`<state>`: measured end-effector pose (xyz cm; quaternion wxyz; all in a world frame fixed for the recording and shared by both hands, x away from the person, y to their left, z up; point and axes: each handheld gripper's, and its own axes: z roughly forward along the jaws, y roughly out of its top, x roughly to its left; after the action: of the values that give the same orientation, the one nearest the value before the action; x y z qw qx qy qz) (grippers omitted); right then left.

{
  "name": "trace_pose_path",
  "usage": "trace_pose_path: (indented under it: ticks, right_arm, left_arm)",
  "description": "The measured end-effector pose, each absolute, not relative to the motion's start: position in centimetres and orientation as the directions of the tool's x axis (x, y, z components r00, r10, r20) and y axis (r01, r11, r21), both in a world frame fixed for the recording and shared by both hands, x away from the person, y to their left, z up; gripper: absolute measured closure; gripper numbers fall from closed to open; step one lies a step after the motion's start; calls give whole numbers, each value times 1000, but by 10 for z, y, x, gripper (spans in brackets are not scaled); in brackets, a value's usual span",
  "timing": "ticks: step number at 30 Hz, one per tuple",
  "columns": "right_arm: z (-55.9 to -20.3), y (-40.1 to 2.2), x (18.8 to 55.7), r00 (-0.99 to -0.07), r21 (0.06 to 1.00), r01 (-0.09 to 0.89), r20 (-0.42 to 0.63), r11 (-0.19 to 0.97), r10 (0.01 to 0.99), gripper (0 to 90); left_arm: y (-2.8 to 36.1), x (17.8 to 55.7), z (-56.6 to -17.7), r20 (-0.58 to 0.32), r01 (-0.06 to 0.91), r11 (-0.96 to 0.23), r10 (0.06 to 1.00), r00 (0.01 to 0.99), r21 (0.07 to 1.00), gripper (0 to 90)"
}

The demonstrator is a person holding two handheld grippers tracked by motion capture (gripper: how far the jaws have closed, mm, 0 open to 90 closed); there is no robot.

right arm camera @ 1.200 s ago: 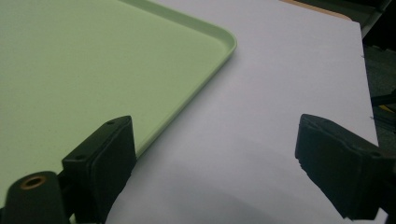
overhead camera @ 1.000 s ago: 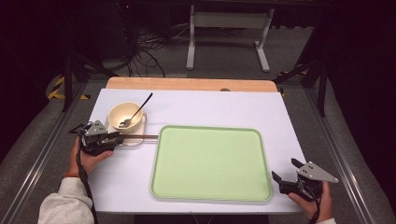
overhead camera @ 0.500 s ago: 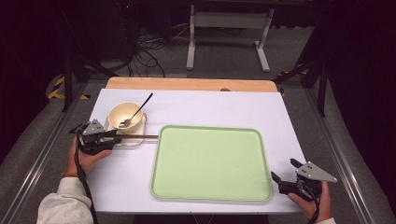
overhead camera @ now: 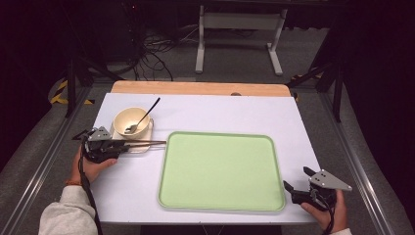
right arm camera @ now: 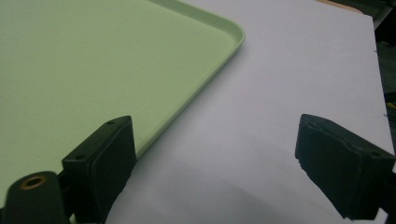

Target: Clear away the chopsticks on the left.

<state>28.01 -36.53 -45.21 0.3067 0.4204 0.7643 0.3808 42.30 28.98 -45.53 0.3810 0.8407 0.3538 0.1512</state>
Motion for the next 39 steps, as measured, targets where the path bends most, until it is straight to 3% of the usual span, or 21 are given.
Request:
trace_pose_path:
  ticks: [12, 19, 39]
  right_arm:
    - [-453, -365, 281, -469, 834, 416, -144, 362, 872, 126]
    - [-453, -365, 281, -470, 834, 416, -144, 362, 871, 126]
    - [-451, -365, 280, -464, 842, 405, -146, 356, 874, 126]
  left_arm:
    - [283, 420, -448, -3, 475, -514, 677, 736, 714, 844]
    - [277, 417, -445, 39, 463, -541, 678, 734, 702, 846]
    - [261, 394, -417, -10, 419, -426, 692, 722, 801, 848]
